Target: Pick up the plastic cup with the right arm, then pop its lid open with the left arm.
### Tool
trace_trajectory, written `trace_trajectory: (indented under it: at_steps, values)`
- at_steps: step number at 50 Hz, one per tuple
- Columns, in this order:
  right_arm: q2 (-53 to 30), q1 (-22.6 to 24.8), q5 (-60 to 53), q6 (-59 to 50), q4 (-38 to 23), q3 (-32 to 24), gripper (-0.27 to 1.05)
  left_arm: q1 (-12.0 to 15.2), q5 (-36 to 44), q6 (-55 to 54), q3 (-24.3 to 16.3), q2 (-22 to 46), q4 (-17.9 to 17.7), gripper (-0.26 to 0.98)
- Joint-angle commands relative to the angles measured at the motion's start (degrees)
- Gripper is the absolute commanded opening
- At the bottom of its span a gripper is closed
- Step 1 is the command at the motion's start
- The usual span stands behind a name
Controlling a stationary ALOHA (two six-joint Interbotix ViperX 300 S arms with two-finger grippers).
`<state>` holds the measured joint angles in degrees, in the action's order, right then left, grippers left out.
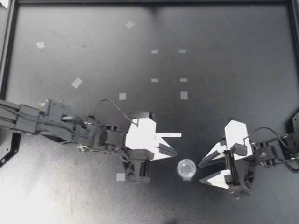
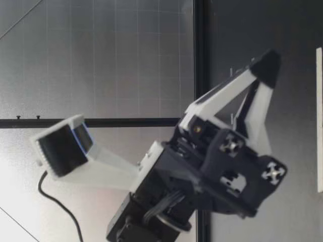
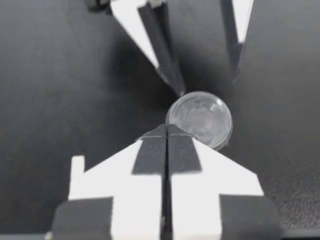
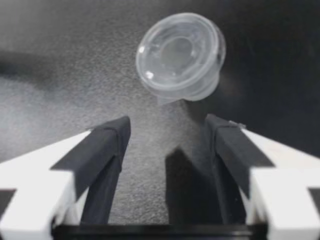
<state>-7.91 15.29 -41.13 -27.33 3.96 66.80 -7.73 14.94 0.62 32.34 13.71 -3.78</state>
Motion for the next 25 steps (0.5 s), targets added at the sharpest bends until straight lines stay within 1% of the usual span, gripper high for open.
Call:
trace_trajectory:
  at_steps: [1,10,18,25]
  values:
    - [0.4,0.4,-0.6,0.1,1.4,-0.3,0.62,-0.7,0.5,-0.1,-1.7,-0.7,-0.1,-0.13]
    - [0.4,0.3,-0.6,1.9,4.6,0.1,0.62,-1.9,0.5,-2.0,-2.5,0.4,-0.2,-0.13]
    - [-0.4,0.3,-0.6,4.9,4.9,-1.0,0.62,-2.2,0.5,-2.7,-3.6,2.6,-0.2,-0.13]
    - [-0.8,0.3,-0.5,5.4,4.9,-1.3,0.62,-2.2,0.5,-2.9,-4.5,3.5,-0.2,-0.13]
